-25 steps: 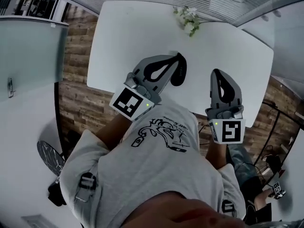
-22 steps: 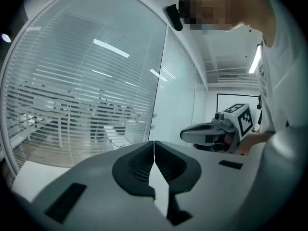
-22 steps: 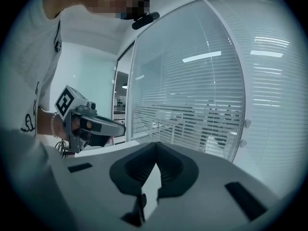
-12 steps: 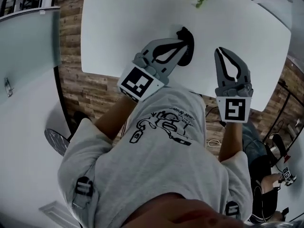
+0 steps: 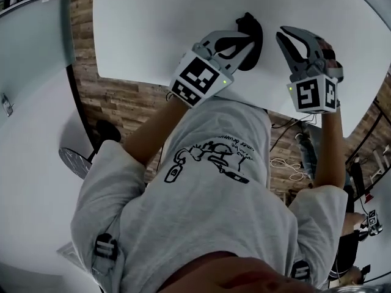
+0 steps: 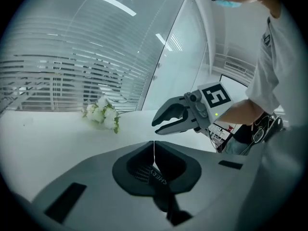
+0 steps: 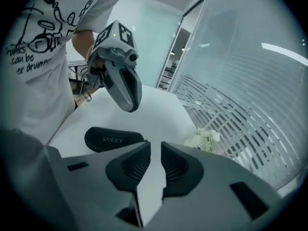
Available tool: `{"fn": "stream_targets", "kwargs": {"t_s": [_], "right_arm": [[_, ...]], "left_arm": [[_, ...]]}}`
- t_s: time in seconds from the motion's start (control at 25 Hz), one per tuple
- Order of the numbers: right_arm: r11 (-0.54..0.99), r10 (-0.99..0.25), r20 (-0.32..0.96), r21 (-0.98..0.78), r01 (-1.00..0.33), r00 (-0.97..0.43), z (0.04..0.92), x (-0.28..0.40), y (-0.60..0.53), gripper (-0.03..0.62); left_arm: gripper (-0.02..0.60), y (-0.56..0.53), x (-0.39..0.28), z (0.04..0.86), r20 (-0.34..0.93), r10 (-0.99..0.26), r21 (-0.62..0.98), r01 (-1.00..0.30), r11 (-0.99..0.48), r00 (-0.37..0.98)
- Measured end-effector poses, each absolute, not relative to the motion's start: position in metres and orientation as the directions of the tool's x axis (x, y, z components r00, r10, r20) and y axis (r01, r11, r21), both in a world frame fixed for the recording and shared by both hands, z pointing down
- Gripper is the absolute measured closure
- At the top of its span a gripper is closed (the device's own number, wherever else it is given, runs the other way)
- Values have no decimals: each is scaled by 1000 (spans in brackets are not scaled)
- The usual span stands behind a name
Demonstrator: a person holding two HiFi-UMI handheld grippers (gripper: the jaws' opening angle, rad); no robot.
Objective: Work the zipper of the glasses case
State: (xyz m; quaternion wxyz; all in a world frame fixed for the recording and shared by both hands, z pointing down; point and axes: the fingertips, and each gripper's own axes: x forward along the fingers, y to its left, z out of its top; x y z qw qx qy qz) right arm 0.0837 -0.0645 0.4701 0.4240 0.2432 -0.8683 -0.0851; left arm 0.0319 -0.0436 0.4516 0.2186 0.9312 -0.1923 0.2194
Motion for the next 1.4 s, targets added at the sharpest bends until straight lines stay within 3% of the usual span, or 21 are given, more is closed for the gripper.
{"fn": "stream_targets", "kwargs": {"t_s": [0.48, 0.96, 1.04, 1.08, 1.4], "right_arm": [[965, -199, 846, 256, 50, -496, 551, 60, -69, 479], [885, -2, 912, 193, 424, -411, 567, 32, -48, 486], [869, 3, 915, 197, 454, -403, 568, 32, -49, 571], [867, 2, 916, 199, 457, -401, 569, 32, -49, 583], [906, -7, 920, 172, 388, -391, 565, 43, -57, 589]], "left_arm": [[561, -18, 33, 516, 598, -166, 371, -455, -810, 784], [561, -3, 15, 515, 596, -124, 425, -443, -790, 793], [561, -4, 15, 515, 596, -121, 424, -438, -792, 794], [561, -3, 16, 515, 595, -119, 425, -436, -793, 795], [561, -10, 27, 512, 601, -127, 403, -437, -804, 789]]}}
